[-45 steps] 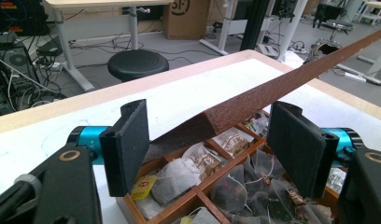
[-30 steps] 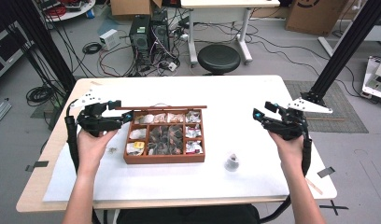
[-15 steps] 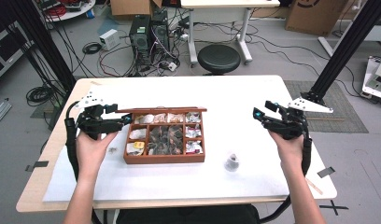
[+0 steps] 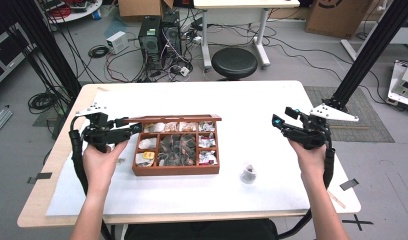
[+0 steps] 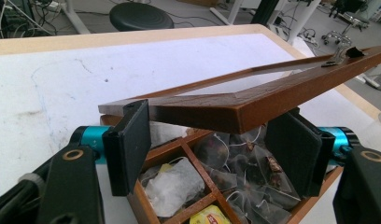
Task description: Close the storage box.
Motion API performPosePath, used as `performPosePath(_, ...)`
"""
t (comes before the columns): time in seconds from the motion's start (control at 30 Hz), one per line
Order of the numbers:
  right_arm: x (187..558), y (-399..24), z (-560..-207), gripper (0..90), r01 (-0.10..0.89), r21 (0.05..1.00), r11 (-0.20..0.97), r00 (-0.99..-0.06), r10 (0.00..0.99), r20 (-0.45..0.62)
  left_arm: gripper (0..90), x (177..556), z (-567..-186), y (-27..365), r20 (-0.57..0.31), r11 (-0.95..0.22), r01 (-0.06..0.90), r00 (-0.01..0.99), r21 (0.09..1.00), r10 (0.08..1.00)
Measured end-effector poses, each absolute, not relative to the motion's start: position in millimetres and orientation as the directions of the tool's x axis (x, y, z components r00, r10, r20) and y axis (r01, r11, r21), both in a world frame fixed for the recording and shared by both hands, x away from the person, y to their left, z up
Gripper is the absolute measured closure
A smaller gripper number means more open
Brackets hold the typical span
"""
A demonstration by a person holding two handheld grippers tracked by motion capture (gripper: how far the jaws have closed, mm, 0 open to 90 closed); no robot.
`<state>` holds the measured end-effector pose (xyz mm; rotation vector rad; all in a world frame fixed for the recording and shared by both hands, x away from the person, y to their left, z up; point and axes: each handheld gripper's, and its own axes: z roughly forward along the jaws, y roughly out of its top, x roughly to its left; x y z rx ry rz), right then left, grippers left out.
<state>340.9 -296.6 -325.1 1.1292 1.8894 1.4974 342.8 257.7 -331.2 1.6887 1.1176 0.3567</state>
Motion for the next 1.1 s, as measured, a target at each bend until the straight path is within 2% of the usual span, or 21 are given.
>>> performPosePath(1.1,340,-289,-328,37.8,0.297,0.949,0.107,-0.543,0.836,0.075,32.4,317,-361,262,-0.213,-0.098,0.450,0.591,0.888,0.778)
